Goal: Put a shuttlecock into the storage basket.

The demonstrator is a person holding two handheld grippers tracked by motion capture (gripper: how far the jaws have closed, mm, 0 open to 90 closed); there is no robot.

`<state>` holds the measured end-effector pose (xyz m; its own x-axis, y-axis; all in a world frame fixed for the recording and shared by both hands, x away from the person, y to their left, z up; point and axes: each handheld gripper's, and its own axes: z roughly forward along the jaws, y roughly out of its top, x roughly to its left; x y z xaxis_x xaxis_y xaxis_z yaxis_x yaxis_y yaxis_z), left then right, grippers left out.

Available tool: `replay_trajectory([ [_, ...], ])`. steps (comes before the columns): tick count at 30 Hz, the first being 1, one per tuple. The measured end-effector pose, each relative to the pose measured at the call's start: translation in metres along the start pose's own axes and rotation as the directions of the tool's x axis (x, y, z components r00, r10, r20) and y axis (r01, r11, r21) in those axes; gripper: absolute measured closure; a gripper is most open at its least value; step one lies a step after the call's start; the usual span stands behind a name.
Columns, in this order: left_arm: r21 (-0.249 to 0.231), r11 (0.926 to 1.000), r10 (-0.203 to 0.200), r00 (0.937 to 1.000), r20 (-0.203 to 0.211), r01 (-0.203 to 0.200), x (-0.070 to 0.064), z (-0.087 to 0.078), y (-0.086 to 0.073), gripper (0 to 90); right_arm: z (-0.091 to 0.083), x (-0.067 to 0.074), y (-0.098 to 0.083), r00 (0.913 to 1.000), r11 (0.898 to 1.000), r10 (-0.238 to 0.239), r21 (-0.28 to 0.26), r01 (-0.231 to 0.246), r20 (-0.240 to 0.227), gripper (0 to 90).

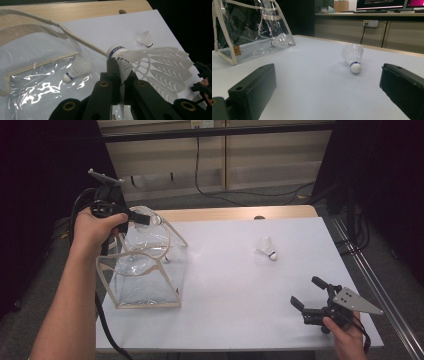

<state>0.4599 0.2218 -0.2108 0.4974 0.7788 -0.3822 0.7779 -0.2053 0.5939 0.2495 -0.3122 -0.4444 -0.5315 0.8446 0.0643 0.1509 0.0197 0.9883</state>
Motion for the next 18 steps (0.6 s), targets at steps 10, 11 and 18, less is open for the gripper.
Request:
replay_trajectory([
  [10, 0.0, 1.0, -0.009, 0.9996, -0.027, 0.009, 0.007, 0.003, -0.003, 89.5, 0.0, 0.0, 0.0, 1.0, 1.0, -0.002, 0.0, 0.002, 0.0, 0.5],
  [11, -0.001, 0.9999, -0.014, 0.9995, -0.028, 0.014, 0.008, 0.003, -0.003, 89.5, 0.0, 0.0, 0.0, 1.0, 1.0, -0.001, 0.0, 0.001, 0.0, 0.5],
  [18, 0.0, 0.9999, -0.013, 0.9988, -0.047, 0.013, 0.011, 0.004, -0.005, 89.5, 0.0, 0.0, 0.0, 1.0, 1.0, -0.001, 0.0, 0.001, 0.0, 0.5],
])
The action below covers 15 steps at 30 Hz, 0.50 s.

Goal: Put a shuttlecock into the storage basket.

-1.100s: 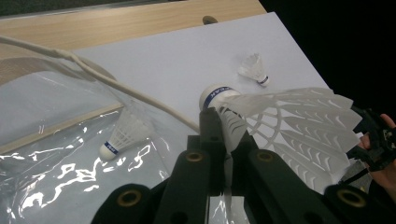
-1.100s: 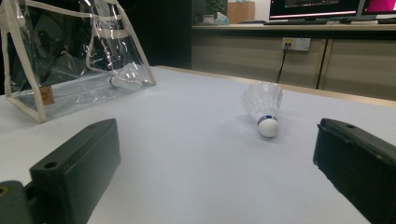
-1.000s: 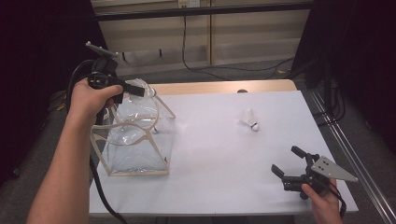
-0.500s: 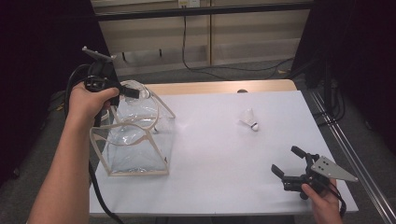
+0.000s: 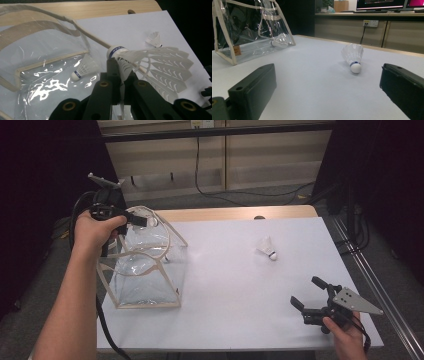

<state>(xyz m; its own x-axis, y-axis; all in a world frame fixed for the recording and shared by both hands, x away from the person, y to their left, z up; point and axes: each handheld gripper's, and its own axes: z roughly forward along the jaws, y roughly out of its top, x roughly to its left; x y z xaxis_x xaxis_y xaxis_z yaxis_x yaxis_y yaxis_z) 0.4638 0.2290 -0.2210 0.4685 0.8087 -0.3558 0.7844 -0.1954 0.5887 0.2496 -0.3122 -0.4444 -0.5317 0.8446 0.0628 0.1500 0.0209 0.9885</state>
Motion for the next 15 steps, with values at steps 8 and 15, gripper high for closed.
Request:
replay_trajectory([
  [8, -0.005, 1.0, -0.003, 0.9999, -0.015, 0.003, 0.0036, 0.0011, -0.0016, 89.5, 0.0, 0.0001, 0.0, 1.0, 1.0, -0.001, 0.0, 0.001, 0.0, 0.5],
  [15, -0.017, 0.9998, -0.015, 0.9995, -0.026, 0.014, 0.0059, 0.0021, -0.0029, 89.4, -0.0001, 0.0, 0.0, 1.0, 1.0, -0.003, 0.001, 0.003, 0.0, 0.5],
])
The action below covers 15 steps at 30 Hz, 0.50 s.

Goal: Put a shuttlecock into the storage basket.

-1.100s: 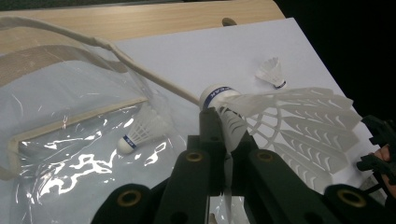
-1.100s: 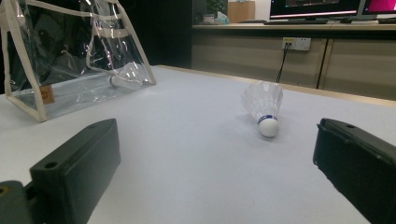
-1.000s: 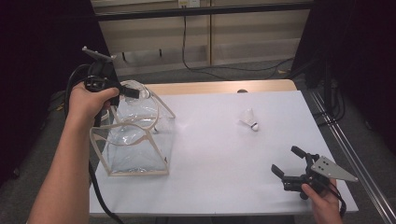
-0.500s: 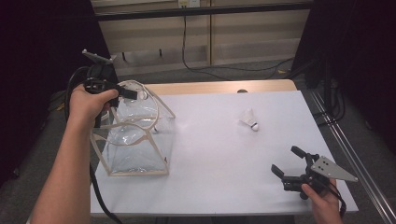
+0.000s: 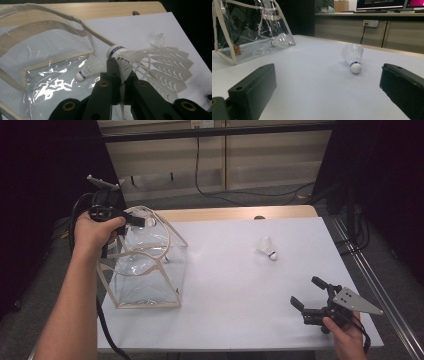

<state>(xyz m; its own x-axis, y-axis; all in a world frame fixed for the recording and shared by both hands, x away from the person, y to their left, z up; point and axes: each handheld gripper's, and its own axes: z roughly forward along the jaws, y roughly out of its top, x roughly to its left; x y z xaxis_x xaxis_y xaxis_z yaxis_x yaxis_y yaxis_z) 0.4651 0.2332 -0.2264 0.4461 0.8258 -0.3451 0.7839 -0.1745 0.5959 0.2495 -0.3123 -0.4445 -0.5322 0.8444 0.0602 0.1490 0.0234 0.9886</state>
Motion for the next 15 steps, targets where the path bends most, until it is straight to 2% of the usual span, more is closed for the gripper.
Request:
replay_trajectory([
  [15, 0.012, 0.9999, -0.003, 0.9998, -0.022, 0.003, 0.0076, 0.0041, -0.0018, 89.4, 0.0, 0.0, -0.0002, 1.0, 1.0, 0.002, -0.004, -0.002, 0.001, 0.5],
])
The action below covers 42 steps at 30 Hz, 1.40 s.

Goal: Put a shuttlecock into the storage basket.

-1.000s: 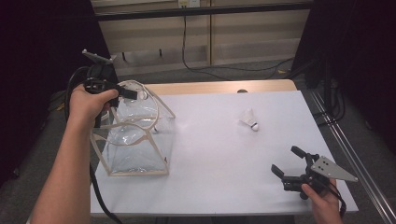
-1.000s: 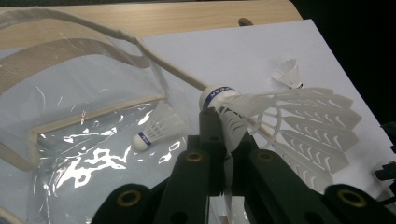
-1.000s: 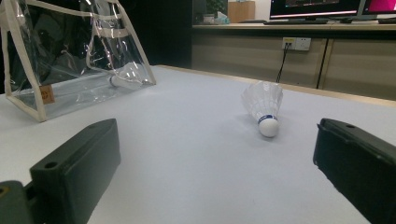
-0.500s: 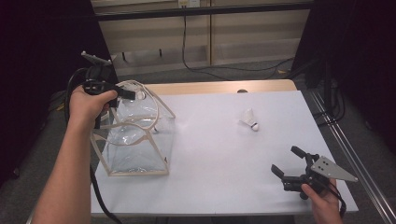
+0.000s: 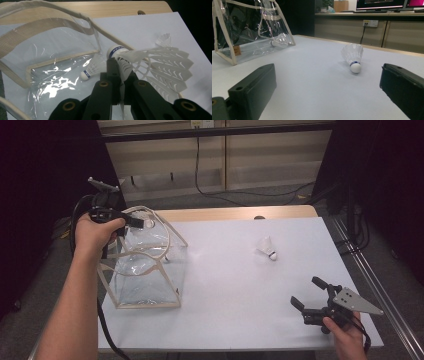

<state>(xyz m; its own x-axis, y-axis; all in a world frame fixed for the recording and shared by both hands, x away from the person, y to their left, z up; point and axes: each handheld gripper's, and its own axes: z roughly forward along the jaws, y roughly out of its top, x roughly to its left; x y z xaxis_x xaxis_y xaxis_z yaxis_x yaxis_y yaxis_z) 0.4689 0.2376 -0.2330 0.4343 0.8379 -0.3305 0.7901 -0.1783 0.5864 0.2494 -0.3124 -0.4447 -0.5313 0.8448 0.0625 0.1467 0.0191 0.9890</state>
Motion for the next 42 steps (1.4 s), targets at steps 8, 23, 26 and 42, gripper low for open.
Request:
replay_trajectory([
  [8, -0.009, 0.9999, -0.014, 0.9998, -0.012, 0.014, 0.002, 0.004, -0.001, 89.3, 0.0, 0.0, 0.0, 1.0, 1.0, 0.0, 0.0, 0.0, -0.001, 0.5],
  [23, -0.004, 0.9999, -0.015, 0.9996, -0.026, 0.015, 0.007, 0.006, -0.002, 89.3, 0.0, 0.0, 0.0, 1.0, 1.0, -0.001, 0.002, 0.001, 0.0, 0.5],
  [26, -0.015, 0.9996, -0.023, 0.9992, -0.033, 0.022, 0.007, 0.008, -0.002, 89.2, 0.0, 0.0, 0.0, 1.0, 1.0, -0.003, 0.005, 0.003, 0.001, 0.5],
  [42, -0.013, 0.9996, -0.025, 0.9976, -0.065, 0.024, 0.017, 0.01, -0.004, 89.1, 0.0, 0.0, 0.0, 1.0, 1.0, -0.003, 0.002, 0.003, 0.002, 0.5],
])
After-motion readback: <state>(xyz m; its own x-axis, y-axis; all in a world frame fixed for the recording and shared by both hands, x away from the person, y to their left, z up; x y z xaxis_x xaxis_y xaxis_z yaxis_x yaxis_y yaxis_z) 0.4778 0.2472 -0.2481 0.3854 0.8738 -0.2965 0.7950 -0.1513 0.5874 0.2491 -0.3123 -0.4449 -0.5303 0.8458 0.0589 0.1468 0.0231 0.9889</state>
